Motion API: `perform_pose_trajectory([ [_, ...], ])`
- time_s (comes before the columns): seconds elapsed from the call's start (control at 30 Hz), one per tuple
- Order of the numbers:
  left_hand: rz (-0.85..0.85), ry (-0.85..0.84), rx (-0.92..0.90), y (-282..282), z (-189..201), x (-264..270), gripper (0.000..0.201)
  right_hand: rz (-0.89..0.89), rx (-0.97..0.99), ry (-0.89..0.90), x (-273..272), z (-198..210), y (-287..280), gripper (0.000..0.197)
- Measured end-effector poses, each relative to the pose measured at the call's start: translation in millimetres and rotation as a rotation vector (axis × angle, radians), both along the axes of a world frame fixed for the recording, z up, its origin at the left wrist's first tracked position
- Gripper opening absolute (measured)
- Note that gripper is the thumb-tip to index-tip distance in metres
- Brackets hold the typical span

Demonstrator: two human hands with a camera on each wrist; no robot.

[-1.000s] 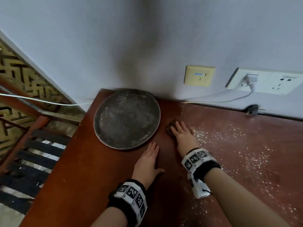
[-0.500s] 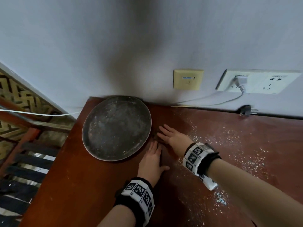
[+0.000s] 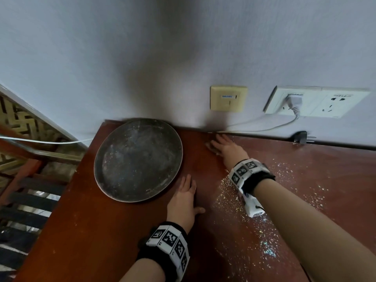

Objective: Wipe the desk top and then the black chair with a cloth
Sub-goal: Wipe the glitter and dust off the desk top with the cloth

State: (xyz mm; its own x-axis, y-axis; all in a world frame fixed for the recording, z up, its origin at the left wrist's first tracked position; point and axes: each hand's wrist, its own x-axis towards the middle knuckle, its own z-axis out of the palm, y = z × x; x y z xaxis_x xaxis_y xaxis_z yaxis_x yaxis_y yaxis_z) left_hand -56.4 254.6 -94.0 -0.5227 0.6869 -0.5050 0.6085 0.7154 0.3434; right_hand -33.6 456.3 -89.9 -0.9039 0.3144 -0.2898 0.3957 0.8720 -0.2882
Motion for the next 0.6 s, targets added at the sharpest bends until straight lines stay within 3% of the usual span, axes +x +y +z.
perform_pose_trajectory([
  [0.07,0.000,-0.002,-0.003,1,1,0,0.089,-0.094,0.038,0.003,-1,1,2,0.059],
  [0.23,0.014,0.004,0.006,0,0,0,0.088,0.254,0.048,-0.048,-1,1,-31,0.053],
  [0.43,0.010,0.001,0.002,0,2,1,0.088,-0.155,0.018,-0.003,-10,1,-6,0.062],
  [0.6,0.015,-0.009,0.002,0,1,-1,0.088,0.182,0.060,-0.023,-6,-3,-39,0.051],
])
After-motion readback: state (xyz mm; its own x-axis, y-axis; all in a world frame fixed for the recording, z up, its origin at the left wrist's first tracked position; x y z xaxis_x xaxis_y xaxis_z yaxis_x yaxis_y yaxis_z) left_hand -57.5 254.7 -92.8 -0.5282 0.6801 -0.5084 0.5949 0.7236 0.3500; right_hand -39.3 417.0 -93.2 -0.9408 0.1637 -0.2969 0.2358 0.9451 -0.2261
